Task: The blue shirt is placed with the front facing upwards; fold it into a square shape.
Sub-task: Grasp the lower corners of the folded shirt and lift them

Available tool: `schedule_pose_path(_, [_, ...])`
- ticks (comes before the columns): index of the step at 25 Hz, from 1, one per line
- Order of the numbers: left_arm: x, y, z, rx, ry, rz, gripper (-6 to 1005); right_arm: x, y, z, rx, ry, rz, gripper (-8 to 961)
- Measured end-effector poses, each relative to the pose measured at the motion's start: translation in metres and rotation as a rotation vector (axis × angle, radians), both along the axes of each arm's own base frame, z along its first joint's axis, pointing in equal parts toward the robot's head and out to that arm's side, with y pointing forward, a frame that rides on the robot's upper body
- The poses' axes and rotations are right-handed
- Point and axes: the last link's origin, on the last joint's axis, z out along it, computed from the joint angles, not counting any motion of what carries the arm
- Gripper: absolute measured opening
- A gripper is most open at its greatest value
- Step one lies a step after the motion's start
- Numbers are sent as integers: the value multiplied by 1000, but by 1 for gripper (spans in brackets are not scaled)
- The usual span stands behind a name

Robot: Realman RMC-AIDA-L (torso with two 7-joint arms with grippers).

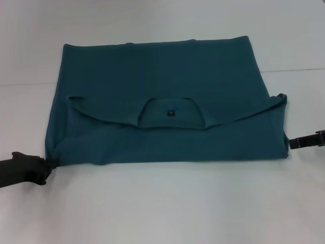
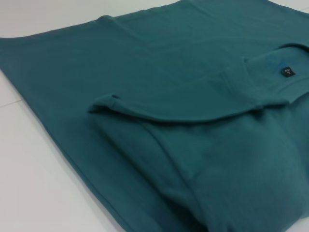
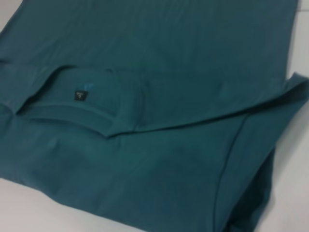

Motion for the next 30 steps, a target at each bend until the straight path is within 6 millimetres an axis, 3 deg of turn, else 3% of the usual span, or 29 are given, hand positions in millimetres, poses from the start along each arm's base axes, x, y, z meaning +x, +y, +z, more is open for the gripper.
schedule_pose_path(27, [3, 2, 0, -4, 5, -13, 11, 6, 15, -38, 3, 8, -23, 694])
schedule_pose_path(30, [3, 2, -1, -4, 8, -14, 12, 7, 16, -39, 9, 4, -28, 612])
